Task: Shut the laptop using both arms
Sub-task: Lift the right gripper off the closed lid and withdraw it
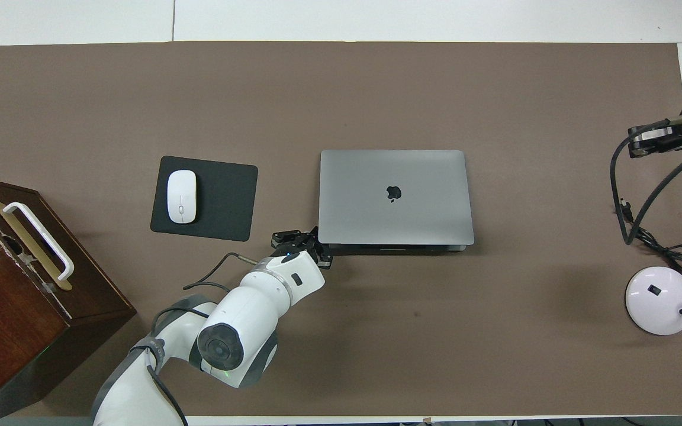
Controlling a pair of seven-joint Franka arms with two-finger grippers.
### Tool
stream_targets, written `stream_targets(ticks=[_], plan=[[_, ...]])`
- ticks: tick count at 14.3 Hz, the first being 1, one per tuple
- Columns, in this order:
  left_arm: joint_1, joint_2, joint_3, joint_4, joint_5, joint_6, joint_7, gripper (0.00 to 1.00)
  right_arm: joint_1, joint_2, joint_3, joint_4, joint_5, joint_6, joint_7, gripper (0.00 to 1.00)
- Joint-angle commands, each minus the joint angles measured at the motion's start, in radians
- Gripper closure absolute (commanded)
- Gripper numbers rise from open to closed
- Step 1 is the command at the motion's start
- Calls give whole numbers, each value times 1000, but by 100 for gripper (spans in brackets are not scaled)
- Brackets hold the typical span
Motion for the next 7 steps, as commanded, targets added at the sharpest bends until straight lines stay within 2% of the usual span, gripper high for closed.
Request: stream_targets(ticks=[1, 2, 3, 7], plan=[[10, -93, -3, -28, -13, -113, -9, 100, -13, -61, 13, -107, 29, 59, 66, 36], [10, -111, -3, -30, -14, -143, -12, 100, -10, -61, 13, -107, 29, 59, 80, 21], [11, -136, -3, -30, -13, -189, -16, 100, -8, -61, 13, -107, 31, 59, 100, 2], [36, -243, 3, -18, -13, -410, -9, 100, -5, -63, 13, -107, 31, 47, 129, 0]])
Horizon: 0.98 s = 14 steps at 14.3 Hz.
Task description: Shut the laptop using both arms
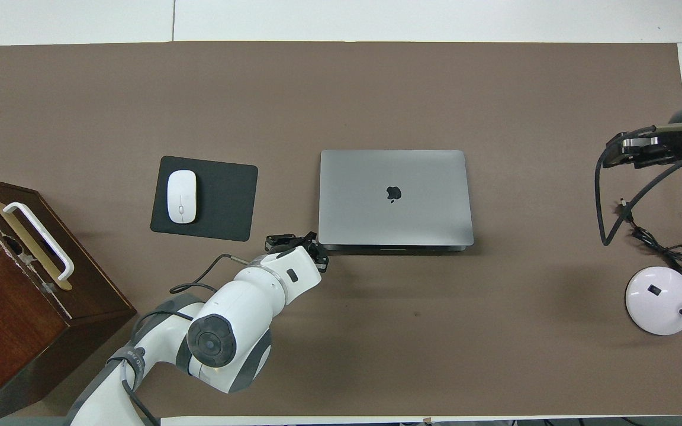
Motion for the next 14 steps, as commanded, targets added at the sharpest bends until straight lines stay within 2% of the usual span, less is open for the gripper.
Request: stream_targets(ticks=[1, 7, 10, 14], plan=[[31, -101, 0, -10, -12, -152, 8, 100, -9, -28, 4, -38, 16, 16, 17, 0], [119, -155, 5, 111, 0, -498, 57, 100, -17, -35, 3, -49, 15, 16, 15, 0], [199, -187, 5, 189, 86, -684, 76, 100, -17, -35, 3, -47, 15, 16, 15, 0], [303, -238, 6, 293, 121, -906, 128, 100, -17, -35, 1, -47, 13, 16, 17, 0]])
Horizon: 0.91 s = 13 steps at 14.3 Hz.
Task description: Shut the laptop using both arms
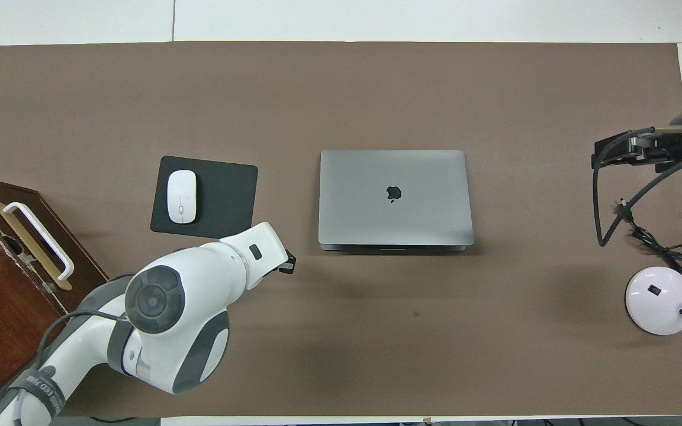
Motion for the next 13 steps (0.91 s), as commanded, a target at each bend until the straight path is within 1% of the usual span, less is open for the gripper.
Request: stream_targets(ticks=[1, 4, 5, 6, 7, 9, 13], plan=[[77, -38, -7, 79, 47, -159, 39, 100, -15, -28, 6, -33, 5, 16, 12, 0], [144, -41, -7, 171, 60, -298, 77, 99, -12, -28, 6, -31, -5, 4, 49, 0], [158, -44, -7, 185, 60, -314, 79, 70, -10, -29, 6, -31, -13, 2, 73, 0], [172, -55, -5, 186, 61, -326, 79, 32, -10, -28, 6, -31, -13, -4, 87, 0], [189, -64, -7, 188, 76, -329, 80, 0, -12, -29, 6, -31, -13, -4, 90, 0], [219, -67, -5, 206, 96, -339, 82, 0, -15, -29, 6, -31, -15, -4, 90, 0], [316, -66, -5, 251, 96, -357, 82, 0, -15, -29, 6, -31, -27, -4, 90, 0]])
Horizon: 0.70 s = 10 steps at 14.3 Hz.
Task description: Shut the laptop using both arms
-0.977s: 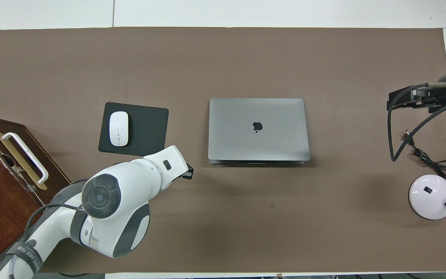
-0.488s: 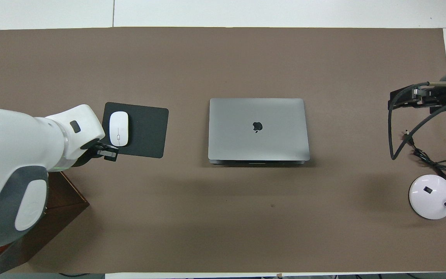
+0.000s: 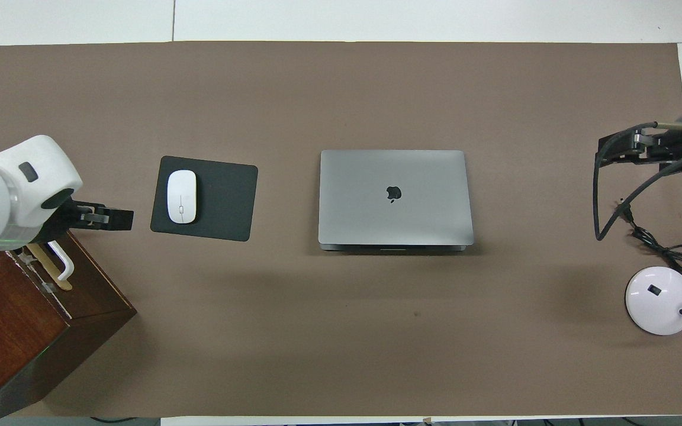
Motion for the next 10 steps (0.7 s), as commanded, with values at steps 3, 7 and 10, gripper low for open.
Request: stream_targets(ticks=[3, 7, 10], plan=[[124, -5, -9, 52, 22, -36, 9, 0, -17, -26, 9, -31, -16, 2, 8, 0], [153, 17, -9, 105, 20, -42, 0, 0, -15, -26, 9, -33, -16, 2, 6, 0], [176, 82, -9, 237, 20, -127, 1, 0, -15, -28, 9, -33, -16, 0, 6, 0]])
